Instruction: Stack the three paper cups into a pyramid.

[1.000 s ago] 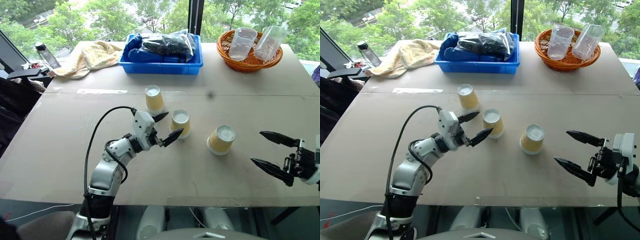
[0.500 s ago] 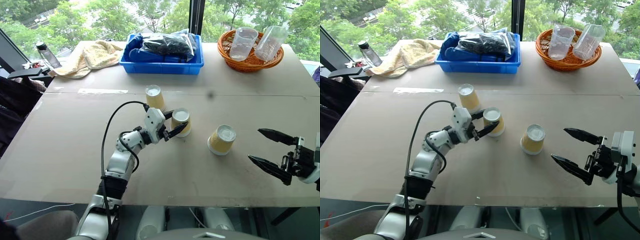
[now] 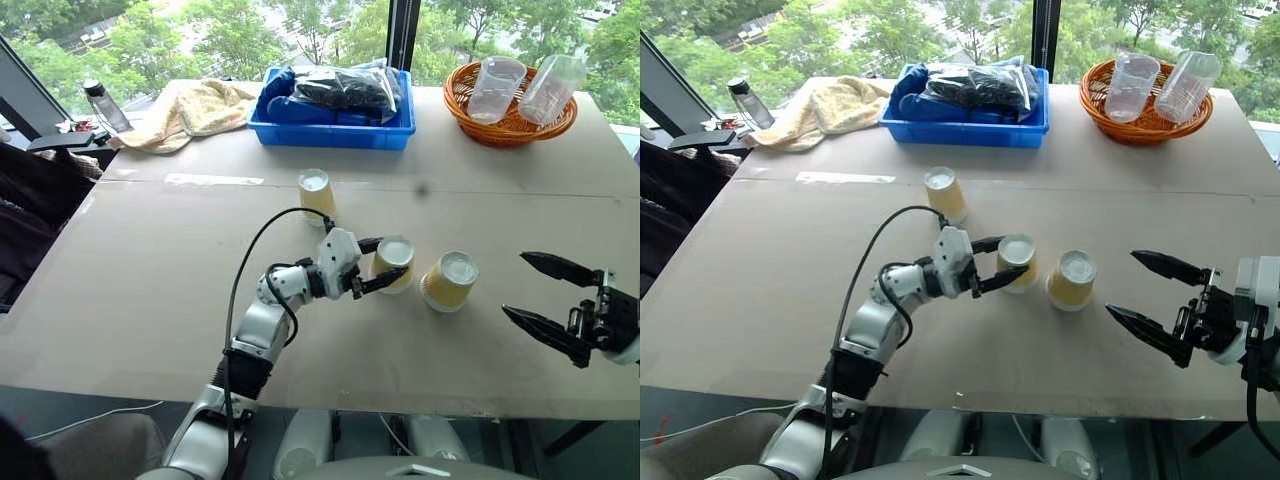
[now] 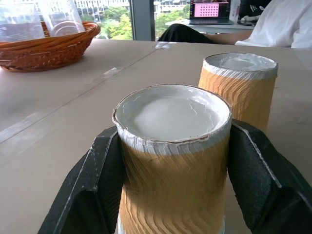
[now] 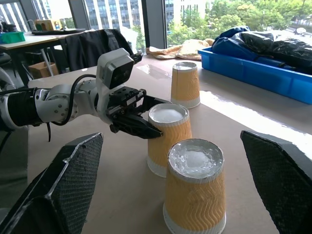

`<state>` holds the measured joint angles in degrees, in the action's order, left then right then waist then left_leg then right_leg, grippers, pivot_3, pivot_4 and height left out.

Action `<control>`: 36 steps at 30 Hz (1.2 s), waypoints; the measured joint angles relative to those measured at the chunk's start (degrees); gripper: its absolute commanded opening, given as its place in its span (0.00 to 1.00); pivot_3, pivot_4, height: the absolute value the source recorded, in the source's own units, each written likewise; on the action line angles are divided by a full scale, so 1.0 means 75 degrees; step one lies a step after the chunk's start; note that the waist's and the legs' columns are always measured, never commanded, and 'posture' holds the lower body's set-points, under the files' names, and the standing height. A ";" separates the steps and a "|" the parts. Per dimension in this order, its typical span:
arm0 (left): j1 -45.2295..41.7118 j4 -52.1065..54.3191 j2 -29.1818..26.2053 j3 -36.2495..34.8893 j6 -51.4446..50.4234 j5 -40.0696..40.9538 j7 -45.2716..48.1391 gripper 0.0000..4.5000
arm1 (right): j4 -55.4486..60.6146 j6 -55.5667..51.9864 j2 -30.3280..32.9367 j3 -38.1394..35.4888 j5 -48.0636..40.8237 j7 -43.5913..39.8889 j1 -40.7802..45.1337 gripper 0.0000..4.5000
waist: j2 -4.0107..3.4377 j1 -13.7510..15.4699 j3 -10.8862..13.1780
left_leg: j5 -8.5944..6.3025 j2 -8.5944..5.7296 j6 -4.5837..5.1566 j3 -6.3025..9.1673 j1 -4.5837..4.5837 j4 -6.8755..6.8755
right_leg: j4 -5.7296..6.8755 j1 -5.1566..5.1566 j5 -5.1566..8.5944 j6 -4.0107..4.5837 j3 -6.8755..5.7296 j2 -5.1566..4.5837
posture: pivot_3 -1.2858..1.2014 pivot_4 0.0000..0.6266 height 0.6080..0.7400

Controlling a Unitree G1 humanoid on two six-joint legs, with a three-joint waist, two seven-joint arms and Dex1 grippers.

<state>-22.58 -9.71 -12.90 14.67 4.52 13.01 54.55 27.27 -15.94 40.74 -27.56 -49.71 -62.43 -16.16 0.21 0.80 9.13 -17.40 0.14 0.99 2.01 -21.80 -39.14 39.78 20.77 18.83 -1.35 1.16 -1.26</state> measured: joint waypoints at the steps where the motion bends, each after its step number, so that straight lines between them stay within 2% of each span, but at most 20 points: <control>1: -0.0022 -0.0012 0.0009 0.0025 -0.0002 -0.0014 0.0031 0.54 | 0.0000 0.0000 0.0000 -0.0005 0.0000 -0.0007 -0.0021 1.00 | 0.0000 -0.0002 0.0000 | 0.0000 0.0000 0.0000 0.0000 0.0000 0.0000 | 0.0000 0.0000 0.0000 0.0000 0.0000 0.0000 | 0.52 0.24 1.00; 9: -0.0248 -0.0236 0.0103 0.0235 -0.0006 -0.0089 0.0338 0.54 | -0.0004 0.0065 -0.0014 -0.0054 0.0030 -0.0077 -0.0164 1.00 | 0.0001 0.0000 -0.0001 | 0.0000 0.0000 0.0001 0.0001 0.0001 -0.0003 | -0.0002 -0.0006 0.0000 0.0000 -0.0002 0.0000 | 0.52 0.24 1.00; 10: -0.0249 -0.0236 0.0102 0.0235 -0.0027 -0.0075 0.0384 0.72 | -0.0017 0.0092 -0.0028 -0.0054 0.0041 -0.0111 -0.0197 1.00 | 0.0001 0.0000 -0.0001 | 0.0000 0.0000 0.0001 0.0003 0.0001 -0.0003 | -0.0002 -0.0006 0.0000 0.0000 -0.0003 0.0000 | 0.52 0.24 1.00; 12: -0.0248 -0.0232 0.0090 0.0240 -0.0055 -0.0068 0.0460 0.83 | -0.0045 0.0151 -0.0052 -0.0054 0.0078 -0.0151 -0.0224 1.00 | 0.0001 0.0000 -0.0001 | 0.0000 0.0000 0.0001 0.0003 0.0001 -0.0003 | -0.0002 -0.0007 0.0000 0.0000 -0.0003 0.0000 | 0.52 0.24 1.00; 13: -0.0222 -0.0235 0.0024 0.0289 -0.0099 -0.0076 0.0538 0.95 | -0.0067 0.0176 -0.0064 -0.0054 0.0116 -0.0177 -0.0252 1.00 | 0.0001 -0.0003 -0.0001 | 0.0000 0.0000 0.0001 0.0003 0.0002 -0.0003 | -0.0002 -0.0007 0.0000 0.0000 -0.0002 0.0000 | 0.52 0.24 1.00; 14: -0.0166 -0.0237 -0.0033 0.0381 -0.0152 -0.0096 0.0600 0.99 | -0.0117 0.0190 -0.0078 -0.0054 0.0160 -0.0217 -0.0290 1.00 | 0.0001 -0.0004 -0.0001 | 0.0000 0.0000 0.0001 0.0003 0.0001 -0.0003 | -0.0002 -0.0007 0.0000 0.0000 -0.0002 0.0000 | 0.52 0.24 1.00; 21: 0.0021 -0.0212 -0.0122 0.0400 -0.0172 -0.0203 0.0501 0.99 | -0.0272 0.0337 -0.0100 -0.0053 0.0244 -0.0362 -0.0310 1.00 | 0.0002 -0.0007 0.0000 | -0.0001 0.0000 0.0001 0.0004 0.0001 -0.0003 | -0.0001 -0.0006 0.0000 0.0000 -0.0002 0.0001 | 0.52 0.24 1.00; 25: 0.0830 0.1561 -0.0751 -0.0258 -0.0384 0.0308 0.0369 0.99 | -0.0583 0.0405 -0.0108 -0.0044 0.0286 -0.0539 -0.0145 1.00 | -0.0001 -0.0067 0.0001 | 0.0000 0.0006 0.0000 0.0004 0.0004 0.0001 | -0.0001 -0.0003 0.0000 0.0000 0.0003 0.0001 | 0.52 0.24 1.00; 30: 0.1245 0.2790 -0.1144 -0.0799 -0.1005 0.0915 0.0124 0.99 | -0.0654 0.0409 -0.0104 0.0002 0.0315 -0.0634 0.0036 1.00 | -0.0001 -0.0012 0.0001 | -0.0001 0.0005 0.0001 0.0003 0.0004 -0.0002 | -0.0003 -0.0007 0.0000 0.0000 0.0003 -0.0002 | 0.52 0.24 1.00; 33: 0.1317 0.3146 -0.1155 -0.1519 -0.1393 0.1258 -0.0559 0.99 | -0.0784 0.0407 -0.0099 0.0048 0.0339 -0.0671 0.0195 1.00 | -0.0001 -0.0003 0.0001 | -0.0001 0.0005 0.0002 0.0007 0.0005 -0.0002 | -0.0003 -0.0008 0.0000 0.0000 -0.0003 -0.0002 | 0.52 0.24 1.00; 36: 0.1197 0.2843 -0.0993 -0.2069 -0.1225 0.0940 -0.1525 0.99 | -0.0867 0.0405 -0.0099 0.0128 0.0366 -0.0734 0.0332 1.00 | 0.0000 -0.0005 0.0001 | -0.0001 0.0004 0.0002 0.0006 0.0006 -0.0003 | -0.0003 -0.0008 0.0000 0.0000 -0.0002 -0.0001 | 0.52 0.24 1.00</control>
<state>-13.60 11.62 -20.35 -0.85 -4.66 20.06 43.11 20.77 -12.90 40.00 -26.60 -46.96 -67.94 -13.67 0.20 0.77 9.14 -17.41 0.17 1.01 2.06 -21.76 -39.16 39.76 20.72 18.83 -1.35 1.15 -1.27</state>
